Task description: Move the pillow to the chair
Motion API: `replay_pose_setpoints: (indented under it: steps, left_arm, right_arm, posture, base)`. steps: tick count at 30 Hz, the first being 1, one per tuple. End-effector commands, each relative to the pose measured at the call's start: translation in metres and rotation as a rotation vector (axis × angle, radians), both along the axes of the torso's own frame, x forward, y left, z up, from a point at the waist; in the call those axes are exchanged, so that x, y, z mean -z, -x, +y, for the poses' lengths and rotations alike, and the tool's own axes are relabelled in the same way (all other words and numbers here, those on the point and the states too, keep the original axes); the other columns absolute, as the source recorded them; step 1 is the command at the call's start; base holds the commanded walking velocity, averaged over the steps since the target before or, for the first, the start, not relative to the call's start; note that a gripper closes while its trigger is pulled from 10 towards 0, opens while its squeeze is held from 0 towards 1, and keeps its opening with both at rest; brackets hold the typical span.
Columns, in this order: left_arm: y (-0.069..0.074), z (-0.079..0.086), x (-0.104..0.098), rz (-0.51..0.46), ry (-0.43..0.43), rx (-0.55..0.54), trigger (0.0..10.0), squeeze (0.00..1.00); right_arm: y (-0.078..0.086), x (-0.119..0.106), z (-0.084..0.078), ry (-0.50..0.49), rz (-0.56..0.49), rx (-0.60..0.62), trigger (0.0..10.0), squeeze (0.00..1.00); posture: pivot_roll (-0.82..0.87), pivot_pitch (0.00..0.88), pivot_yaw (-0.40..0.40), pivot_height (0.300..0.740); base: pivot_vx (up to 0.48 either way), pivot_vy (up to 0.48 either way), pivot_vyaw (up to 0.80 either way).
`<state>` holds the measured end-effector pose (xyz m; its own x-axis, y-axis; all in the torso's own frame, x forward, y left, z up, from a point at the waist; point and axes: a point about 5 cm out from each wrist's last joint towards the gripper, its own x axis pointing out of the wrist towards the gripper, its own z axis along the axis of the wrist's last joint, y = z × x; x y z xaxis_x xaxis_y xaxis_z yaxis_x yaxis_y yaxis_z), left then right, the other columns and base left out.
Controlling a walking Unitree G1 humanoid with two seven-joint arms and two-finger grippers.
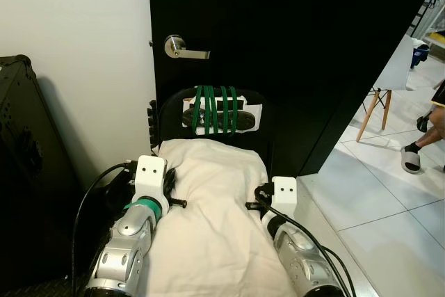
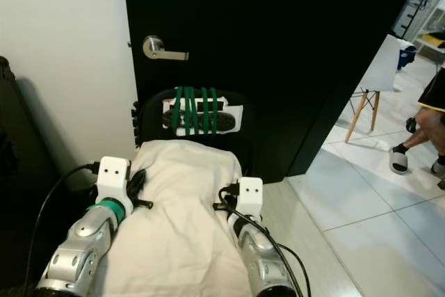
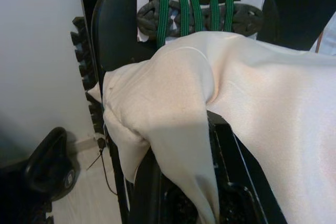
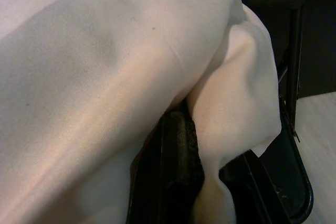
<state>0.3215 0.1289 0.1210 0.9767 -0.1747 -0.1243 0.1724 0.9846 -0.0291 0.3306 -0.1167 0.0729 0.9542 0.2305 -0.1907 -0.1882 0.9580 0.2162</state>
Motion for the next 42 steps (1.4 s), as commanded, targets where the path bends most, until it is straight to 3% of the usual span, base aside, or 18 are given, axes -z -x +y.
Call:
replay_pose_setpoints:
  steps: [1,17,42]
  left_arm:
    - [0.0009,-0.0048,-0.0048,-0.041,-0.012,0.018,10.0,0.00]
    - [0.0040,-0.0065,0.0005,-0.031,-0.013,0.030,10.0,0.00]
    - [0.0064,-0.0062,0.0025,-0.041,-0.048,0.055,10.0,0.00]
  right_arm:
    - [-0.0027,-0.0073,0.0036,0.004,-0.044,-0.013,10.0,0.00]
    - [0.0024,-0.0023,0.0022,0.000,-0.027,-0.020,10.0,0.00]
    - [0.0055,0.0016,0.0014,0.000,-0.016,-0.028,10.0,0.00]
  posture:
    - [0.06,0.003,-0.014,0.740]
    - [0.04,0.015,-0.011,0.716]
    - [0.04,0.000,-0.025,0.631]
  base:
    - [0.000,0.000,0.00]
    - [0.000,0.000,0.00]
    - [0.000,0.000,0.00]
